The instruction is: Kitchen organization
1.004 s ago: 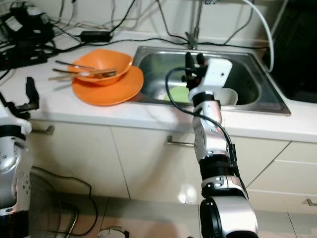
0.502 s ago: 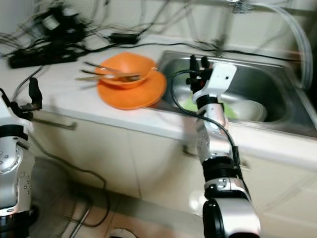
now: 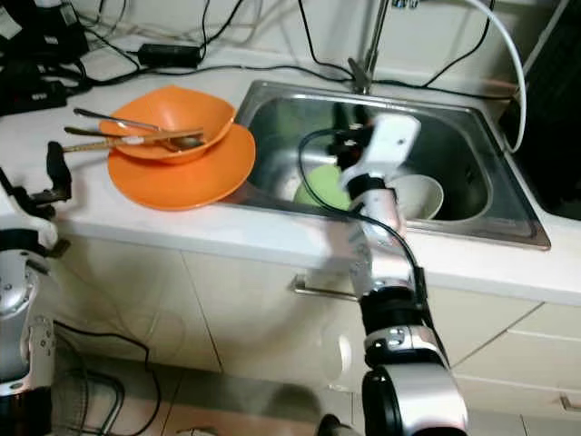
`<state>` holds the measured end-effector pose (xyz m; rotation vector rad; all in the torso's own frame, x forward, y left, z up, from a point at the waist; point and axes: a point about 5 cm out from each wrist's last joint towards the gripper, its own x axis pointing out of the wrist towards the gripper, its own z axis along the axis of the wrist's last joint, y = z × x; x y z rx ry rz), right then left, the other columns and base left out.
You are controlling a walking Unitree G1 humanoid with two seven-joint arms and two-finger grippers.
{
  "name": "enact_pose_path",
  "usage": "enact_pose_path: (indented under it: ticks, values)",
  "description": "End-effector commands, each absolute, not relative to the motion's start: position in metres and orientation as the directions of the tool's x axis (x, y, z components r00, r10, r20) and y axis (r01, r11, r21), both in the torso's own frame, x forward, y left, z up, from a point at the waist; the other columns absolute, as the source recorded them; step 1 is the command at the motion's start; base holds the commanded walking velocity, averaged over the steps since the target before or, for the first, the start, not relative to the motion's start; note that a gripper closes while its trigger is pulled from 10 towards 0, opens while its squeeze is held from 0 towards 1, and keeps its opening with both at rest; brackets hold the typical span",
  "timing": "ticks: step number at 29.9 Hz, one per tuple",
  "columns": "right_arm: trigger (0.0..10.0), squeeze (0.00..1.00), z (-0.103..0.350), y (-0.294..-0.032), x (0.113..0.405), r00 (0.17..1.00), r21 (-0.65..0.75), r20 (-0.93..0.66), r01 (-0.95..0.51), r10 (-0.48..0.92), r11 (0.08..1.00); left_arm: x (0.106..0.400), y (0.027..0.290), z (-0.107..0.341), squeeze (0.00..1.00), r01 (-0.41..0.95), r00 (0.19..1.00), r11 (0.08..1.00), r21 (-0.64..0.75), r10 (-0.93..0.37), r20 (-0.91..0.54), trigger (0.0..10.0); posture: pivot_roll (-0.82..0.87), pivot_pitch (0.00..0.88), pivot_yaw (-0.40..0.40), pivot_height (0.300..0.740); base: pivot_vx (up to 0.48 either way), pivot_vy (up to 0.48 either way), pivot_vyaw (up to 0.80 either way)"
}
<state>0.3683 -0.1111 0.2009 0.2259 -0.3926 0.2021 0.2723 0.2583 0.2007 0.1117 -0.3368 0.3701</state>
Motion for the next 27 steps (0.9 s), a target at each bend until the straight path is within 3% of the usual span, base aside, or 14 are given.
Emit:
enact_pose_path:
  ticks: [1, 18, 20, 21, 27]
  values:
    - [10.0, 0.0, 0.207, -0.118, 0.37, 0.901, 0.172, 0.413, -0.222, 0.134, 0.96, 0.272, 0.256, 0.204, 0.0, -0.365, 0.877, 0.93, 0.049, 0.325, 0.354, 10.0, 0.23, 0.043, -0.01, 0.74, 0.0, 0.0, 0.0]
    - [10.0, 0.0, 0.206, -0.118, 0.369, 0.902, 0.175, 0.411, -0.221, 0.132, 0.959, 0.273, 0.255, 0.202, 0.0, -0.351, 0.88, 0.936, 0.011, 0.326, 0.345, 10.0, 0.23, 0.047, -0.01, 0.74, 0.0, 0.0, 0.0]
    - [10.0, 0.0, 0.206, -0.118, 0.369, 0.902, 0.176, 0.411, -0.221, 0.132, 0.959, 0.273, 0.256, 0.202, 0.0, -0.345, 0.877, 0.938, -0.042, 0.338, 0.341, 10.0, 0.23, 0.048, -0.01, 0.74, 0.0, 0.0, 0.0]
    - [10.0, 0.0, 0.206, -0.118, 0.37, 0.902, 0.176, 0.41, -0.222, 0.133, 0.959, 0.274, 0.26, 0.203, 0.0, -0.334, 0.872, 0.933, -0.135, 0.36, 0.331, 10.0, 0.23, 0.048, -0.011, 0.74, 0.0, 0.0, 0.0]
    - [10.0, 0.0, 0.205, -0.117, 0.369, 0.902, 0.177, 0.41, -0.224, 0.135, 0.958, 0.28, 0.266, 0.201, 0.0, -0.31, 0.881, 0.929, -0.203, 0.361, 0.305, 10.0, 0.23, 0.048, -0.01, 0.74, 0.0, 0.0, 0.0]
